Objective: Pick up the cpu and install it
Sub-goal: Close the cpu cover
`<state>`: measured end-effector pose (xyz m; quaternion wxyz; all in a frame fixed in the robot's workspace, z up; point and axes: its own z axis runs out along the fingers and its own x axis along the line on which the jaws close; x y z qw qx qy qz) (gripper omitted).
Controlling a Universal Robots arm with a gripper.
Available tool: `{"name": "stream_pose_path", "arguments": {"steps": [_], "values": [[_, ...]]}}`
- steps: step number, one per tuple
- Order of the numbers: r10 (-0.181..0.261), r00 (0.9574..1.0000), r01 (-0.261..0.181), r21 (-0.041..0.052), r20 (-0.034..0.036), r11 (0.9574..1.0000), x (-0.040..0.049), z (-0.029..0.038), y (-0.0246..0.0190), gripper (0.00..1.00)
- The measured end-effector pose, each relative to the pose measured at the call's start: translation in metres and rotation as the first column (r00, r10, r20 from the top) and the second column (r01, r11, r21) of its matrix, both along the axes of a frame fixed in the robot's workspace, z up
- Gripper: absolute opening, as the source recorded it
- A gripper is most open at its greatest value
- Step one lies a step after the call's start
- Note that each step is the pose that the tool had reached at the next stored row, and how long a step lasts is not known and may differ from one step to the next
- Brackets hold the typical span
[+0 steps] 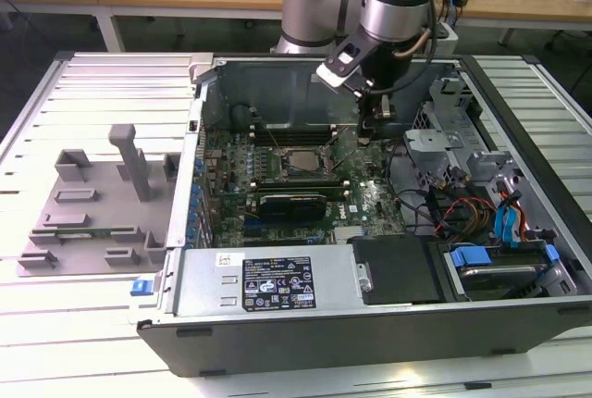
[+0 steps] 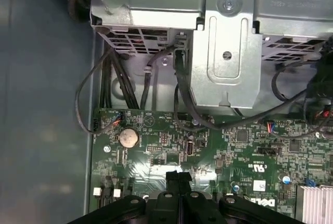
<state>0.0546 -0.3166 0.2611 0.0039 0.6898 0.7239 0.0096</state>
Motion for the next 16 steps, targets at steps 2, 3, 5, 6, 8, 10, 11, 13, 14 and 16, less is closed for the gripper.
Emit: {"name": "stream_pose_path", "arguments": {"steps": [2, 3, 5, 6, 8, 10, 11, 13, 14, 16], "values": [[0.0, 1.0, 0.0, 0.0, -0.0031, 1.0, 0.0015, -0.0045, 0.0, 0.11], [0.0, 1.0, 0.0, 0.0001, -0.0048, 1.0, 0.0021, -0.0074, 0.0, 0.11], [0.0, 0.9999, 0.0, 0.0001, -0.0125, 1.0, 0.0023, -0.0141, 0.0, 0.11], [0.0, 0.9999, 0.0, -0.0001, -0.0131, 1.0, 0.0023, -0.0147, 0.0, 0.11], [0.0, 0.9999, 0.0, 0.0, -0.0131, 1.0, 0.0022, -0.0149, 0.0, 0.11], [0.0, 0.9999, 0.0, 0.0028, -0.013, 1.0, -0.0023, -0.0149, 0.0, 0.11], [0.0, 0.9999, 0.0, 0.0029, -0.0123, 1.0, -0.0048, -0.0149, 0.0, 0.11], [0.0, 0.9999, 0.0, 0.003, -0.0114, 1.0, -0.0129, -0.0149, 0.0002, 0.11], [0.0, 0.9999, 0.0, 0.003, -0.0112, 1.0, -0.017, -0.0149, 0.0003, 0.11], [-0.002, 0.9999, 0.002, 0.003, -0.0112, 1.0, -0.0282, -0.0149, 0.0004, 0.11]]}}
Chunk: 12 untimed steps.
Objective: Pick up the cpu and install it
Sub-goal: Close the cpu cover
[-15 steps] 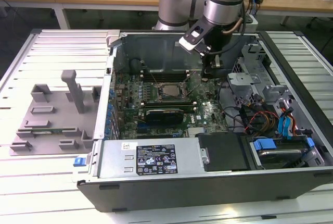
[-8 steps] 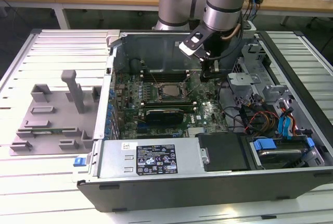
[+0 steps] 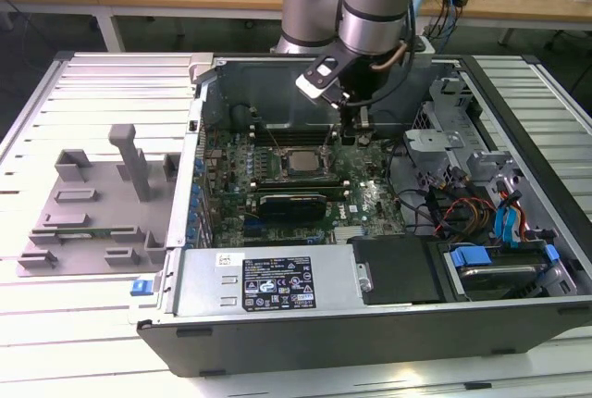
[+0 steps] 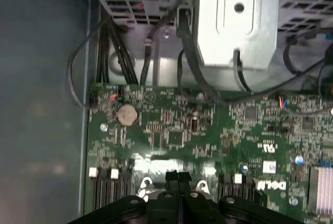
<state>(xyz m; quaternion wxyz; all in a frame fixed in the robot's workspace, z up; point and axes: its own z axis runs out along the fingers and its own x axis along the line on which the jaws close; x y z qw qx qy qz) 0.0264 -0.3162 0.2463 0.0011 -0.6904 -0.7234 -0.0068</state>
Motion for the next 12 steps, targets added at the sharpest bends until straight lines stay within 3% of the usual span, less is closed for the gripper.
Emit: {"name": "stream_pose_path", "arguments": {"steps": [6, 12], "values": [[-0.002, 1.0, 0.002, 0.0, 0.0015, 1.0, -0.0266, -0.0003, 0.0003, 0.11], [-0.002, 1.0, 0.002, 0.0002, 0.0015, 1.0, -0.0302, -0.0015, 0.0003, 0.11]]}}
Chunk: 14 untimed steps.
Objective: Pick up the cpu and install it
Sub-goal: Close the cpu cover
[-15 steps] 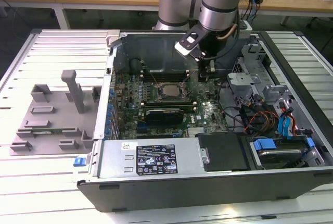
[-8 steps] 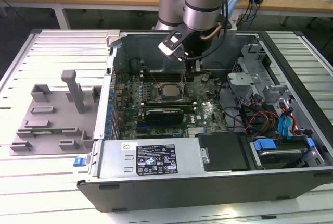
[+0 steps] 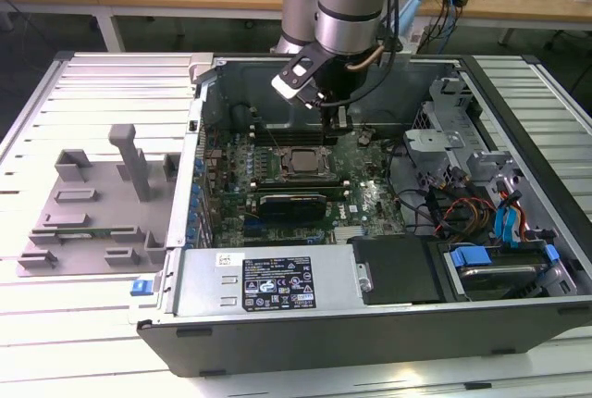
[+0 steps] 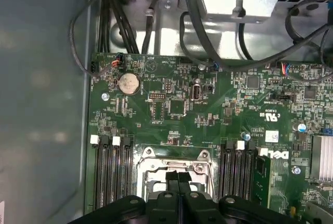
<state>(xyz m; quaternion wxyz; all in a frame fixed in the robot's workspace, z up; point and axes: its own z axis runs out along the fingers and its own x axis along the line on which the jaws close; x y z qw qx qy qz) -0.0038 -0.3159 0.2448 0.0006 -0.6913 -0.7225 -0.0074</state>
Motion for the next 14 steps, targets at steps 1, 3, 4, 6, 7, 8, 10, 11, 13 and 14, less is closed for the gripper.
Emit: {"name": "stream_pose_path", "arguments": {"steps": [1, 3, 4, 6, 7, 8, 10, 11, 13, 14], "values": [[0.0, 1.0, 0.0, -0.0002, 0.0, 1.0, -0.0097, -0.0013, 0.0, 0.11], [0.0, 1.0, 0.0, -0.0002, 0.0, 1.0, -0.0191, -0.0034, -0.0001, 0.11], [0.0, 1.0, 0.0, -0.0005, -0.0003, 1.0, -0.02, -0.0035, -0.0002, 0.11], [0.0, 1.0, 0.0, -0.0009, -0.0002, 1.0, -0.02, -0.0036, -0.0001, 0.11], [0.0, 1.0, 0.0, -0.0009, -0.0001, 1.0, -0.0201, -0.0036, -0.0001, 0.11], [0.014, 0.9999, -0.014, -0.001, 0.0, 0.9999, -0.0201, -0.0036, -0.0001, 0.11], [0.056, 0.9984, -0.056, -0.0009, -0.0001, 0.9984, -0.0201, -0.0036, -0.0001, 0.11], [0.091, 0.9959, -0.091, -0.0009, 0.0, 0.9959, -0.0201, -0.0037, -0.0001, 0.11], [0.16, 0.9872, -0.16, -0.0009, 0.0, 0.9872, -0.0201, -0.0037, -0.0001, 0.11], [0.191, 0.9816, -0.191, -0.0009, -0.0001, 0.9816, -0.0201, -0.0037, -0.0001, 0.11]]}}
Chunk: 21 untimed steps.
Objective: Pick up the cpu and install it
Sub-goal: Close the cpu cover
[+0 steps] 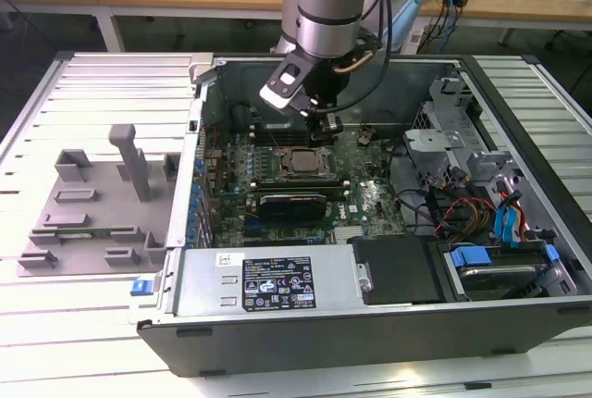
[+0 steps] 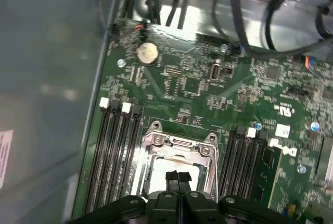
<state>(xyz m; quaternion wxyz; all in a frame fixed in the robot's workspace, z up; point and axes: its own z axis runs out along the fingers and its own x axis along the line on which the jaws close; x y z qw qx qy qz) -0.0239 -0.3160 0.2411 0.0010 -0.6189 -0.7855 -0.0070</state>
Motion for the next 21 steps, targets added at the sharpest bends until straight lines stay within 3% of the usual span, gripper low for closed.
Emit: {"name": "stream_pose_path", "arguments": {"steps": [3, 6, 8, 9, 10, 11, 13, 14, 16, 17, 18, 19, 20, 21], "values": [[0.084, 0.9964, -0.084, 0.0, 0.0, 0.9964, 0.0, -0.0001, 0.0, 0.11], [0.152, 0.9884, -0.152, -0.0001, 0.0, 0.9884, 0.0, -0.0001, 0.0, 0.11], [0.192, 0.9814, -0.192, 0.0, 0.0, 0.9814, 0.0, -0.0001, 0.0, 0.11], [0.226, 0.9741, -0.226, 0.0, 0.0, 0.9741, 0.0, -0.0001, 0.0, 0.11], [0.273, 0.9619, -0.273, 0.0, 0.0, 0.9619, 0.0, -0.0001, 0.0, 0.11], [0.3, 0.954, -0.3, -0.0001, 0.0, 0.954, 0.0, -0.0001, 0.0, 0.11], [0.358, 0.9339, -0.358, -0.0001, -0.0001, 0.9339, 0.0, -0.0001, 0.0, 0.11], [0.375, 0.9269, -0.375, -0.0001, 0.0, 0.9269, 0.0, -0.0001, 0.0, 0.11], [0.434, 0.9011, -0.434, -0.0001, 0.0, 0.9011, 0.0, -0.0001, 0.0, 0.11], [0.445, 0.8954, -0.445, -0.0001, 0.0, 0.8954, 0.0, -0.0001, 0.0, 0.11], [0.462, 0.8869, -0.462, 0.0, -0.0001, 0.8869, 0.0, -0.0001, 0.0, 0.11], [0.515, 0.8574, -0.515, 0.0, 0.0, 0.8574, 0.0, -0.0001, 0.0, 0.11], [0.543, 0.8395, -0.543, 0.0, 0.0, 0.8395, 0.0, -0.0002, 0.0, 0.11], [0.577, 0.8166, -0.577, 0.0, 0.0, 0.8166, 0.0, -0.0002, 0.0, 0.11]]}}
